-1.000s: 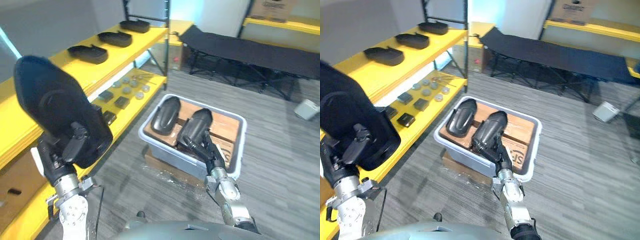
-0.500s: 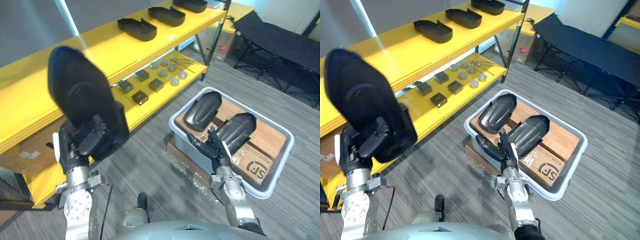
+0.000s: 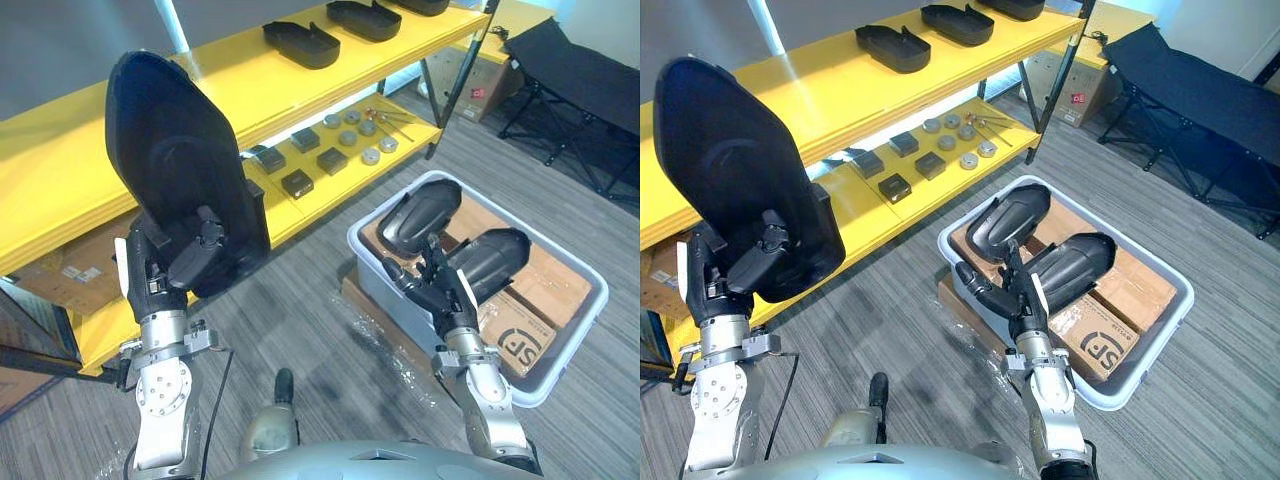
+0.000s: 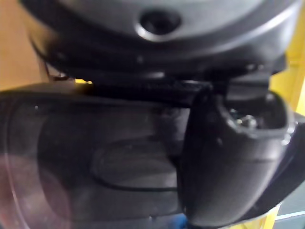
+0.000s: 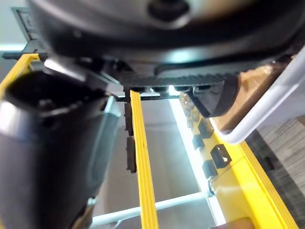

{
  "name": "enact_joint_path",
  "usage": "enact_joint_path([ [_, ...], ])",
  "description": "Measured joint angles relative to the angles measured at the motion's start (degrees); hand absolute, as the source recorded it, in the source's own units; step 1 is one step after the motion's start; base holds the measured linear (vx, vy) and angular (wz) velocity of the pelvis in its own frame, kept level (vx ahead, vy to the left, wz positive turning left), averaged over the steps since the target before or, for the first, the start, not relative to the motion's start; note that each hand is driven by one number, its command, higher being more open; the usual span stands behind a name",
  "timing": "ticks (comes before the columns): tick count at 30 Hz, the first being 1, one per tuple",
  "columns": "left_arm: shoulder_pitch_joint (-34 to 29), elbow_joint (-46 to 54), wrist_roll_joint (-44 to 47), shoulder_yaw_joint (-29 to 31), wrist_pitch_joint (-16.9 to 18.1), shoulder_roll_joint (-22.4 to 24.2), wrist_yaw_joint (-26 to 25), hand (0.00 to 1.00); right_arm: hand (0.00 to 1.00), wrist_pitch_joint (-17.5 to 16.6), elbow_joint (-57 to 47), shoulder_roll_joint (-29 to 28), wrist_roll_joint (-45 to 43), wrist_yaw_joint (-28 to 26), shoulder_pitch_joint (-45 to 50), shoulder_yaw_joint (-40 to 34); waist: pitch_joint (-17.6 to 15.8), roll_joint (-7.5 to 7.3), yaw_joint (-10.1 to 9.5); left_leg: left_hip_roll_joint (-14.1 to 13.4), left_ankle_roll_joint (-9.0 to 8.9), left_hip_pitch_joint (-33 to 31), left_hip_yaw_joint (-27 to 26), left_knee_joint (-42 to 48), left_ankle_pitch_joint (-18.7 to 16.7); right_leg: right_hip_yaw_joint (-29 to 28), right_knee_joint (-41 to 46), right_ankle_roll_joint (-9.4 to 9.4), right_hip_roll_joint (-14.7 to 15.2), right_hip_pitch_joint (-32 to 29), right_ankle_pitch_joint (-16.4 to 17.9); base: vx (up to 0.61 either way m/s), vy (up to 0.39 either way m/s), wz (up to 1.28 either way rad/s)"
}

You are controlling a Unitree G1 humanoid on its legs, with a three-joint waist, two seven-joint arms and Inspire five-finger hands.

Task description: Walk over and take three plastic housings, then place them on the shelf

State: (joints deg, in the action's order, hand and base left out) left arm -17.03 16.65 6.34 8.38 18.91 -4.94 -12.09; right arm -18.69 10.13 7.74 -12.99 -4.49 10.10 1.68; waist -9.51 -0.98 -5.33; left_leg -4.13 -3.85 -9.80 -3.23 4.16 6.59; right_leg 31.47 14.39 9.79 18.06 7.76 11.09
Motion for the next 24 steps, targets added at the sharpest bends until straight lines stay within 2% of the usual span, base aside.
enact_joint_path([
  [1, -0.45, 0.04, -0.03, 0.99, 0.0, 0.41, 0.16, 0.0, 1.0, -0.39, -0.09, -0.58, -1.13, 0.0, -0.32, -0.08, -0.4, -0.82, -0.84, 0.94, 0.37, -0.79, 0.01, 2.91, -2.08, 0.42, 0.5, -0.14, 1.23, 0.78, 0.44, 0.03, 0.066, 0.17],
  [3, -1.62, 0.91, -0.15, 2.72, 0.0, 0.77, 0.28, 0.0, 1.0, -0.69, -1.29, -1.42, -1.51, -0.11, -0.63, -0.71, -0.77, -2.09, -1.27, 2.75, 1.35, -2.04, -0.35, 7.52, -5.49, 1.99, 0.53, -1.35, 3.27, 2.53, 1.05, 0.09, 0.115, 0.34],
  [4, -1.91, 2.02, -0.24, 3.95, 0.09, 0.84, 0.51, 0.0, 1.0, -1.12, -2.11, -1.19, -1.51, -0.43, -0.78, -1.3, -1.07, -2.54, -1.34, 3.27, 2.25, -2.93, -1.74, 10.71, -7.97, 2.47, 3.2, -2.93, 4.5, 3.2, 0.66, 0.13, 0.133, 0.5],
  [5, -1.7, 2.1, -0.24, 4.46, 0.37, 0.98, 0.51, 0.0, 1.0, -1.34, -2.11, -0.71, -1.48, -0.56, -1.07, -1.55, -1.13, -2.28, -1.25, 3.72, 2.43, -3.3, -1.15, 12.27, -8.97, 2.2, 7.15, -4.65, 5.84, 2.1, -0.31, 0.17, 0.237, 0.57],
  [6, -1.63, 2.11, -0.26, 5.56, 1.01, 0.91, 0.5, 0.0, 1.0, -1.36, -2.12, -0.05, -1.47, -0.58, -1.32, -1.77, -0.89, -1.9, -1.09, 4.38, 3.41, -3.02, -0.11, 13.17, -10.13, -0.71, 16.29, -9.99, 8.02, -1.69, -3.97, 0.14, 0.227, 0.53],
  [7, -1.63, 2.49, -0.24, 6.37, 1.21, 0.48, 0.36, 0.0, 1.0, -1.46, -2.11, 0.05, -1.47, -0.57, -1.48, -1.98, -0.83, -1.8, -0.93, 4.8, 4.14, -2.19, 0.66, 12.82, -10.6, -3.88, 21.02, -12.44, 8.67, -4.33, -8.79, 0.22, 0.302, 0.55],
  [8, -1.51, 3.54, -0.24, 7.41, 1.23, -0.61, -0.31, 0.0, 1.0, -1.84, -2.07, -0.19, -1.44, -0.54, -1.77, -2.29, -0.81, -1.99, -0.71, 5.29, 4.92, -0.87, 1.76, 11.65, -11.0, -9.13, 26.68, -10.16, 8.56, -7.87, -13.95, 0.2, 0.194, 0.45],
  [9, -1.27, 3.89, -0.23, 8.08, 1.33, -1.35, -0.7, 0.0, 1.0, -2.15, -2.08, -0.47, -1.43, -0.6, -1.92, -2.46, -0.95, -1.77, -0.56, 5.3, 5.42, -0.43, 3.14, 11.08, -11.09, -10.86, 29.87, -8.24, 7.95, -9.81, -12.28, 0.28, 0.159, 0.52],
  [10, -0.29, 3.75, -0.14, 8.98, 1.34, -2.0, -1.6, 0.0, 1.0, -2.5, -2.1, -0.73, -1.31, -1.27, -2.36, -3.27, -1.04, -1.93, -0.15, 5.69, 6.91, 1.44, 4.66, 9.75, -10.72, -12.35, 33.92, -7.78, 5.89, -12.26, -5.96, 0.29, 0.125, 0.51],
  [11, -0.05, 3.7, -0.09, 10.1, 1.33, -1.94, -2.35, 0.0, 1.0, -2.5, -2.15, -0.7, -1.11, -1.6, -2.58, -4.02, -1.21, -1.63, -0.03, 5.73, 7.32, 4.41, 5.64, 8.13, -10.77, -12.32, 34.09, -7.32, 2.95, -13.33, -2.53, 0.3, 0.11, 0.46],
  [12, 0.06, 3.63, -0.06, 10.42, 1.33, -1.99, -2.58, 0.0, 1.0, -2.51, -2.25, -0.68, -1.03, -1.85, -2.58, -4.64, -1.3, -1.26, 0.09, 5.73, 7.18, 5.71, 6.13, 7.43, -10.68, -12.25, 32.98, -7.46, 1.33, -13.84, -1.39, 0.33, 0.163, 0.48],
  [13, 0.83, 3.42, 0.12, 10.65, 1.33, -2.21, -2.8, 0.0, 1.0, -2.5, -3.01, -0.63, -0.97, -2.2, -2.46, -6.23, -1.2, -0.84, 0.66, 5.93, 7.37, 7.49, 7.59, 6.33, -10.91, -13.25, 28.22, -7.61, -2.36, -15.27, 0.14, 0.26, 0.103, 0.59],
  [15, 3.39, 2.32, 0.34, 10.57, 1.33, -2.79, -2.9, 0.0, 1.0, -2.49, -5.49, -0.17, -1.0, -2.79, -2.4, -9.58, -1.09, -0.68, 1.73, 6.91, 7.73, 8.76, 10.15, 5.25, -11.19, -17.45, 18.19, -6.8, -7.35, -18.82, 0.25, 0.24, 0.043, 0.87],
  [17, 5.7, -0.45, 0.46, 9.52, 0.96, -2.94, -2.96, 0.0, 1.0, -2.49, -7.63, 2.89, -1.17, -4.39, -2.29, -12.86, -0.68, -1.16, 3.16, 8.94, 7.05, 11.11, 13.43, 4.73, -11.77, -22.51, 7.33, -4.16, -10.16, -21.33, -1.94, 0.29, -0.044, 0.95],
  [18, 5.67, -0.97, 0.45, 9.24, 0.88, -2.94, -3.04, 0.0, 1.0, -2.49, -7.98, 3.71, -1.16, -4.85, -2.11, -13.35, -0.61, -1.15, 3.66, 9.49, 6.58, 11.68, 14.43, 4.81, -12.13, -23.22, 5.38, -4.33, -10.35, -21.36, -2.85, 0.35, -0.108, 0.96],
  [19, 5.31, -1.39, 0.35, 8.1, 0.79, -2.91, -3.34, 0.0, 1.0, -2.55, -8.68, 4.81, -1.09, -5.9, -1.82, -14.46, 0.14, -1.88, 4.54, 10.78, 6.58, 12.45, 16.27, 5.13, -13.1, -24.61, 2.79, -5.4, -10.34, -21.21, -5.33, 0.31, -0.145, 0.9],
  [20, 5.03, -1.38, 0.28, 7.12, 0.8, -2.92, -3.22, 0.0, 1.0, -2.75, -8.69, 6.02, -1.06, -6.33, -1.83, -14.75, 1.28, -3.0, 4.61, 12.18, 6.44, 12.31, 17.17, 6.4, -15.04, -24.96, 0.4, -7.3, -10.12, -20.67, -8.66, 0.33, -0.165, 0.76],
  [21, 4.97, -1.37, 0.28, 6.96, 0.83, -2.95, -3.04, 0.0, 1.0, -2.77, -8.69, 6.43, -0.86, -6.48, -1.89, -14.75, 1.75, -3.71, 4.25, 12.94, 6.41, 12.16, 17.32, 7.26, -16.33, -24.96, -0.83, -7.8, -9.94, -19.79, -10.3, 0.32, -0.188, 0.38],
  [22, 4.58, -1.73, 0.32, 6.42, 0.82, -1.94, -2.77, 0.0, 1.0, -2.75, -8.62, 7.81, -0.71, -6.9, -2.37, -14.68, 1.78, -2.22, 3.68, 11.9, 6.09, 12.03, 17.0, 10.27, -19.92, -24.35, -1.82, -7.36, -10.81, -18.16, -14.24, 0.3, -0.158, 0.34],
  [23, 3.0, -1.73, 0.35, 6.11, 0.9, -1.85, -2.44, 0.0, 1.0, -2.79, -8.66, 8.43, -0.68, -7.43, -2.43, -14.59, 2.93, -0.19, 3.88, 8.08, 5.28, 10.8, 13.18, 12.39, -22.24, -22.33, -3.41, -7.99, -12.4, -16.93, -13.88, 0.29, -0.152, 0.37],
  [24, 2.62, -1.73, 0.41, 6.09, 0.9, -1.88, -1.82, 0.0, 1.0, -2.78, -8.66, 8.66, -0.71, -7.43, -2.51, -14.67, 3.24, 0.42, 3.96, 6.78, 4.92, 10.55, 11.92, 12.72, -22.38, -21.82, -3.79, -8.3, -12.92, -16.52, -13.68, 0.29, -0.119, 0.3],
])
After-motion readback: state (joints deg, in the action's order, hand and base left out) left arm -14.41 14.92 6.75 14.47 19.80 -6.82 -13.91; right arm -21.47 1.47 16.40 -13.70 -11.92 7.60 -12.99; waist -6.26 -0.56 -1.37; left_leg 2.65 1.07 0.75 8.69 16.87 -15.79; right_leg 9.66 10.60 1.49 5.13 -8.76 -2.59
